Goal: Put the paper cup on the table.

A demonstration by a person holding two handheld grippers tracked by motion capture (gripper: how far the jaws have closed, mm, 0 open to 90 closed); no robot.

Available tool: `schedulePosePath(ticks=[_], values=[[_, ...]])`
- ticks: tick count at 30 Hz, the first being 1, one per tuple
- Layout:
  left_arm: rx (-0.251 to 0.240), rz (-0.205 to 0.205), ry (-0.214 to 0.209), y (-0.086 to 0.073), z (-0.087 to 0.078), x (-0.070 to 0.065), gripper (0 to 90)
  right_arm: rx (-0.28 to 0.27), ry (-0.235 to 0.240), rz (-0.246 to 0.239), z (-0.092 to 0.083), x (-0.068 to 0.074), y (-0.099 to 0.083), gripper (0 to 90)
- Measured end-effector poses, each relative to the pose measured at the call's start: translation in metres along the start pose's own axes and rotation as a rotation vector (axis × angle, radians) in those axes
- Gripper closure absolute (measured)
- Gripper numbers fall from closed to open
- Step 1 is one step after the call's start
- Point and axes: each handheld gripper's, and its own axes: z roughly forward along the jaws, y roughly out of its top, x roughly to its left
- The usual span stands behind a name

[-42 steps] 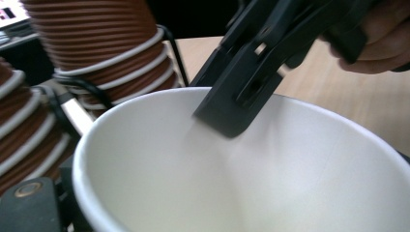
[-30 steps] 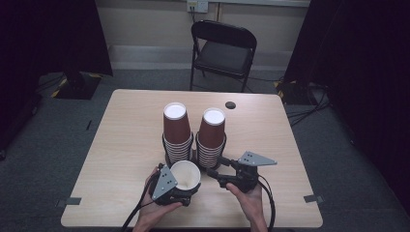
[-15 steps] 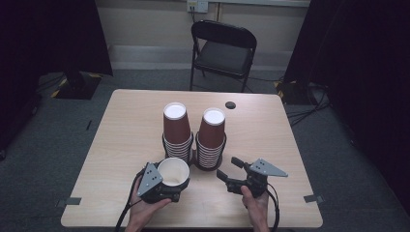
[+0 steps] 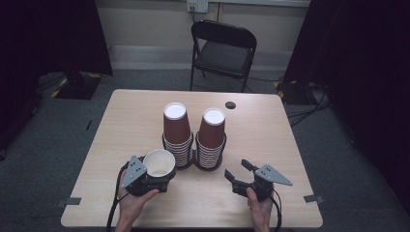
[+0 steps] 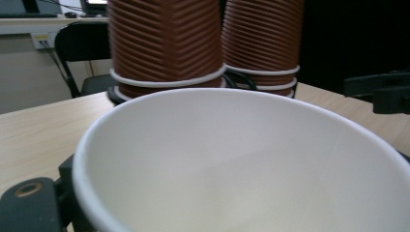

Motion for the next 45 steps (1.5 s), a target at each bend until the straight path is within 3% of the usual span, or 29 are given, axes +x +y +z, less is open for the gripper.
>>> schedulePosePath(ticks=[4, 9, 18, 20, 25, 27, 30, 36, 45], values=[[0.010, -0.017, 0.040, 0.001, -0.003, 0.012, 8.3, -0.033, -0.077, -0.032, -0.002, -0.004, -0.008, 18.0], [0.012, -0.028, 0.045, 0.002, -0.004, 0.020, 8.3, -0.039, -0.113, -0.032, -0.003, -0.009, -0.016, 16.5], [0.010, -0.066, 0.084, 0.004, -0.003, 0.039, 8.3, -0.036, -0.132, -0.026, -0.002, -0.012, -0.030, 16.2], [0.025, -0.059, 0.098, 0.004, -0.002, 0.043, 8.3, -0.034, -0.135, -0.021, -0.001, -0.012, -0.032, 16.4], [0.019, -0.090, 0.123, 0.002, 0.001, 0.060, 8.2, -0.045, -0.147, -0.035, -0.001, -0.010, -0.033, 16.6], [0.020, -0.126, 0.136, 0.001, 0.005, 0.068, 8.1, -0.050, -0.162, -0.045, -0.002, -0.008, -0.034, 16.3], [0.020, -0.137, 0.138, -0.001, 0.010, 0.074, 8.0, -0.064, -0.169, -0.043, -0.003, -0.007, -0.034, 14.8], [0.065, -0.109, 0.137, -0.001, 0.022, 0.083, 7.7, -0.081, -0.172, -0.060, -0.005, -0.005, -0.035, 15.2], [0.032, -0.141, 0.168, -0.006, 0.034, 0.098, 7.2, -0.077, -0.163, -0.073, -0.005, -0.004, -0.036, 15.5]])
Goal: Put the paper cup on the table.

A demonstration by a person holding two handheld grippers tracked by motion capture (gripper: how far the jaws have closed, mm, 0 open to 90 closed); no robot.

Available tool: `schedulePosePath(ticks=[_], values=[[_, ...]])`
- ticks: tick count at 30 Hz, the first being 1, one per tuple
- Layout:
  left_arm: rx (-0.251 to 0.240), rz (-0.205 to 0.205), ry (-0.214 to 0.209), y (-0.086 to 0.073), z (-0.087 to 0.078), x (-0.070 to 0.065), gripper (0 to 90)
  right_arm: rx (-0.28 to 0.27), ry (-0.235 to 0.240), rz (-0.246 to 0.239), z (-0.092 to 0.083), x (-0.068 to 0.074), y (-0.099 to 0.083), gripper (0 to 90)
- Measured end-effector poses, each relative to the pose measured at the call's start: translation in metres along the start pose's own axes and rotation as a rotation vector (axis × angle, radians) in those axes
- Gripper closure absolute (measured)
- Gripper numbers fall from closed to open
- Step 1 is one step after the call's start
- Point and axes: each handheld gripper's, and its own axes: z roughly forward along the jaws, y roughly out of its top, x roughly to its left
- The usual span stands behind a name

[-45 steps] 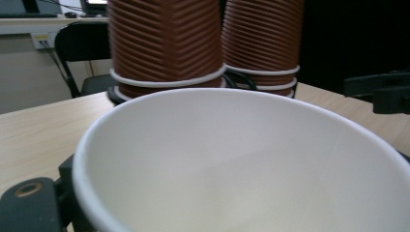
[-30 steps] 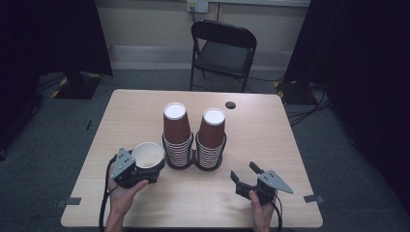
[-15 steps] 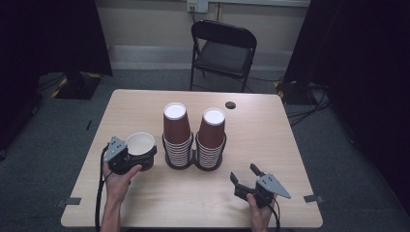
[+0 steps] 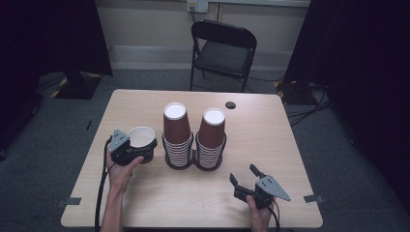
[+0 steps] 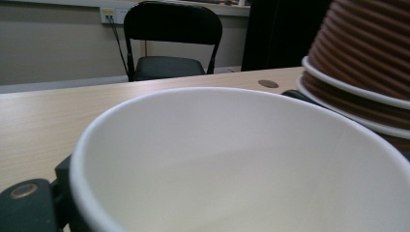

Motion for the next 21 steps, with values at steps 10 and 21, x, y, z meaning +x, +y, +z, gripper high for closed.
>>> schedulePosePath(ticks=[10, 21], values=[[0.028, 0.014, 0.047, -0.008, 0.012, 0.004, 6.6, 0.007, 0.012, -0.002, 0.001, 0.000, 0.000, 16.8], [0.089, 0.018, 0.071, -0.013, 0.016, 0.005, 6.1, 0.011, 0.017, -0.002, 0.001, 0.000, 0.000, 17.3]])
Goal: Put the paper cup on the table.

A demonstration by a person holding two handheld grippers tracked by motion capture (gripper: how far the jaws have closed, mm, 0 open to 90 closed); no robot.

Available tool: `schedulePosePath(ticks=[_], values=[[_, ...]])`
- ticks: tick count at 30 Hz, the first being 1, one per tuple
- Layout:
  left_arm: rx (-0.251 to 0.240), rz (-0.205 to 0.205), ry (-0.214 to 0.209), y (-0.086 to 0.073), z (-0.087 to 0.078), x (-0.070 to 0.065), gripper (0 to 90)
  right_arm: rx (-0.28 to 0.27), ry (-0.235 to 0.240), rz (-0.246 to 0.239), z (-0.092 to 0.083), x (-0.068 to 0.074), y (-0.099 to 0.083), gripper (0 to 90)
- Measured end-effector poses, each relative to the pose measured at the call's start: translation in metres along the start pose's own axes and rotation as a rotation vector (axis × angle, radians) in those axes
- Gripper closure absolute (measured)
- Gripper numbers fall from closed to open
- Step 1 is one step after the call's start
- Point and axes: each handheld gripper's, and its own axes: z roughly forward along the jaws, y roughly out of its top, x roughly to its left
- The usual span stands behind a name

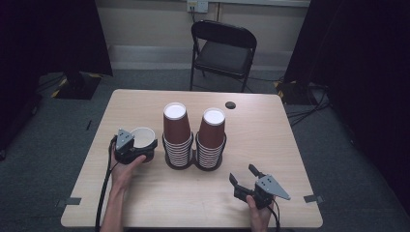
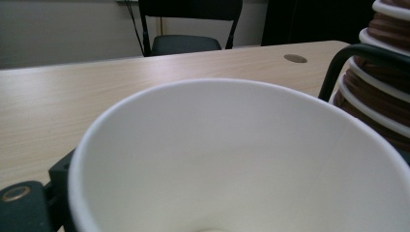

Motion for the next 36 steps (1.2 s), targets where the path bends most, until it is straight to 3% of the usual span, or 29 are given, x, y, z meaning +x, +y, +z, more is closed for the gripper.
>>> schedulePosePath(ticks=[4, 12, 15, 18, 27, 33, 36], values=[[0.021, 0.019, 0.006, -0.001, 0.000, -0.002, 5.9, -0.002, 0.002, -0.001, 0.000, 0.000, 0.000, 17.4], [0.068, 0.010, 0.019, -0.002, 0.000, -0.003, 7.8, -0.001, -0.001, 0.000, 0.000, 0.000, 0.000, 17.7], [0.123, 0.025, 0.032, -0.006, 0.003, -0.004, 9.8, -0.005, -0.002, 0.002, 0.000, 0.000, 0.000, 17.8], [0.146, 0.033, 0.037, -0.007, 0.003, -0.005, 11.1, -0.004, -0.003, 0.002, 0.000, 0.000, 0.000, 17.9], [0.157, 0.020, 0.040, -0.014, 0.001, -0.003, 13.0, -0.006, -0.006, -0.003, 0.000, 0.000, 0.000, 17.9], [0.226, 0.027, 0.071, -0.018, 0.005, -0.003, 15.3, -0.006, -0.006, 0.001, 0.000, 0.000, 0.000, 17.9], [0.232, 0.033, 0.070, -0.021, 0.003, -0.004, 15.4, -0.003, -0.002, 0.001, 0.000, 0.000, 0.000, 17.9]])
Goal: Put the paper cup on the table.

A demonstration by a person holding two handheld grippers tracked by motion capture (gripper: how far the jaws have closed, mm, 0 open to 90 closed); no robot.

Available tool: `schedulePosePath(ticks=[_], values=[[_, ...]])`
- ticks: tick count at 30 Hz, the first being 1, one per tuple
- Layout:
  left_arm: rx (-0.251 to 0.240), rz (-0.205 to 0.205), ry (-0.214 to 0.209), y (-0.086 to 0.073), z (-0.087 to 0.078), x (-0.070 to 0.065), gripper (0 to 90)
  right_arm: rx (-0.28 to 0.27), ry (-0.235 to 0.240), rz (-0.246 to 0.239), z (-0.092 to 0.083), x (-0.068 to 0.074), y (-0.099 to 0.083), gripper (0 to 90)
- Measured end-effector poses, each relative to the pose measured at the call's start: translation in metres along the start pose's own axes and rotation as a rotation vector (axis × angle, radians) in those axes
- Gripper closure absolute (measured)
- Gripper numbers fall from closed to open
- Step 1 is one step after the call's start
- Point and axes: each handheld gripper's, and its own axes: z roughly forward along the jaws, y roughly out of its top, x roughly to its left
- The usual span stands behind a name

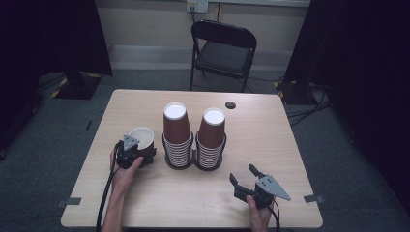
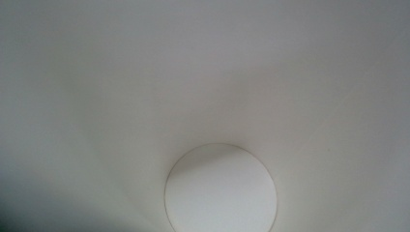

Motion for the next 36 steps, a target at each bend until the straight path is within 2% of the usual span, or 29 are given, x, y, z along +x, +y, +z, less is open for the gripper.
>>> schedulePosePath(ticks=[2, 4, 6, 7, 8, 10, 17, 23, 24, 26, 31, 33, 36], values=[[0.006, -0.001, -0.002, -0.002, 0.000, 0.000, 15.5, 0.001, 0.001, -0.001, 0.000, 0.000, 0.000, 17.9], [-0.012, -0.011, -0.008, -0.005, -0.002, 0.000, 15.4, -0.003, -0.001, -0.001, 0.000, 0.000, 0.000, 18.0], [0.002, -0.002, 0.001, -0.006, -0.005, -0.001, 15.7, -0.007, -0.002, 0.000, -0.001, 0.000, 0.000, 18.3], [-0.009, -0.012, 0.007, -0.006, -0.006, -0.002, 15.6, -0.006, -0.001, -0.001, -0.001, 0.000, 0.000, 18.2], [-0.008, 0.003, 0.013, -0.007, -0.009, -0.002, 15.5, -0.004, 0.001, 0.000, -0.001, 0.000, 0.000, 18.2], [-0.027, -0.015, 0.012, -0.009, -0.013, -0.001, 15.6, -0.004, 0.002, 0.001, -0.001, 0.000, 0.000, 18.2], [-0.058, -0.015, 0.004, -0.016, -0.026, -0.002, 15.5, -0.006, 0.003, -0.001, -0.001, 0.000, 0.000, 18.2], [-0.115, -0.002, -0.025, -0.024, -0.040, -0.005, 15.4, -0.009, 0.004, -0.001, -0.001, 0.000, 0.000, 18.2], [-0.135, 0.009, -0.044, -0.026, -0.044, -0.006, 15.5, -0.010, 0.003, 0.000, -0.001, 0.000, 0.000, 18.2], [-0.153, 0.001, -0.072, -0.028, -0.050, -0.007, 15.4, -0.010, 0.004, -0.001, -0.001, 0.000, 0.000, 18.3], [-0.162, 0.015, -0.064, -0.029, -0.064, -0.015, 15.5, -0.010, 0.002, -0.001, -0.001, 0.000, 0.000, 18.3], [-0.187, -0.004, -0.072, -0.031, -0.070, -0.020, 15.5, -0.014, 0.003, -0.001, -0.001, 0.000, -0.001, 18.3], [-0.203, 0.008, -0.076, -0.034, -0.079, -0.028, 15.6, -0.018, 0.001, 0.000, -0.001, 0.000, -0.001, 18.4]])
